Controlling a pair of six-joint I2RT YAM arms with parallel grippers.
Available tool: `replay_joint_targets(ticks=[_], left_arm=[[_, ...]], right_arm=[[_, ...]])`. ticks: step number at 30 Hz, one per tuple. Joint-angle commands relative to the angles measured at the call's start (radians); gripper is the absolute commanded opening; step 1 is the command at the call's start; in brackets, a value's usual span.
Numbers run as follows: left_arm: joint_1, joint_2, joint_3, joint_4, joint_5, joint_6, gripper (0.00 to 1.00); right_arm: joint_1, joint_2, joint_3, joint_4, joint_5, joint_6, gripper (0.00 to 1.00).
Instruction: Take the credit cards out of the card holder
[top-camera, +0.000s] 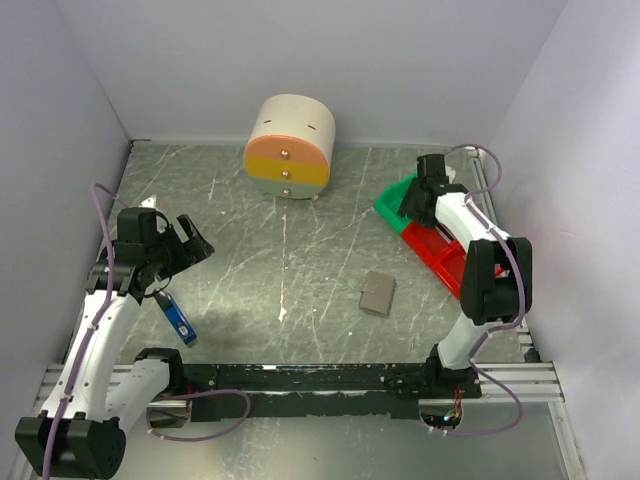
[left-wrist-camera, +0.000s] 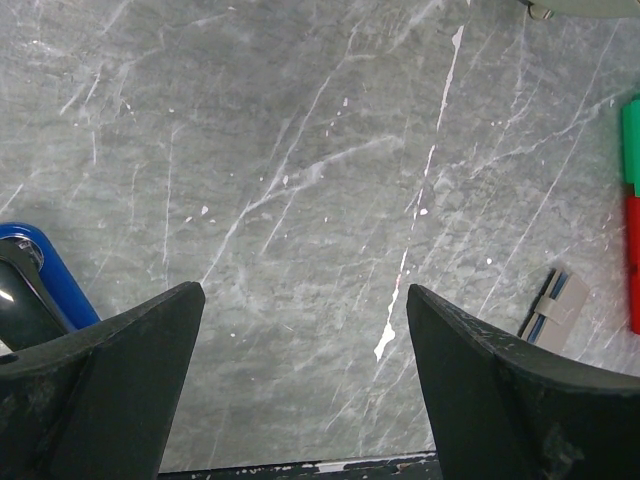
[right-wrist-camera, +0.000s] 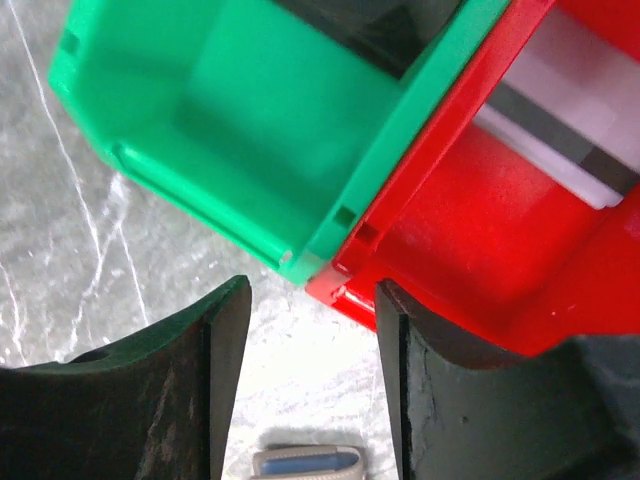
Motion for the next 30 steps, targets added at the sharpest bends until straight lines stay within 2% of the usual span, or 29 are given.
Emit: replay_joint_targets(ticks=[1,7,15,19,30], left_arm=[[0.01,-0.006,0.014,0.005,0.029,0.009,0.95],[0.009,-0.008,0.014,-0.003,0.027,0.014,0.95],[0.01,-0.012,0.018,-0.008,0.013,0.013,0.95],[0.01,-0.006,0.015,-0.004,0.018,0.009,0.95],[0.01,-0.01,0.007,-0.008,0.018,0.01,0.95]], right_arm=[[-0.002,0.038,0.046,0.006,0.08,0.059,0.55],[0.0,0.122,0.084,-0.005,0.12,0.123,0.56],[0.029,0.119,0.043,0.024,0.126,0.144,0.45],[0.067,0.092,-0.002,0.028,0.125,0.154,0.39],[0.243,-0.006,-0.095,0.014,0.16,0.223,0.34]])
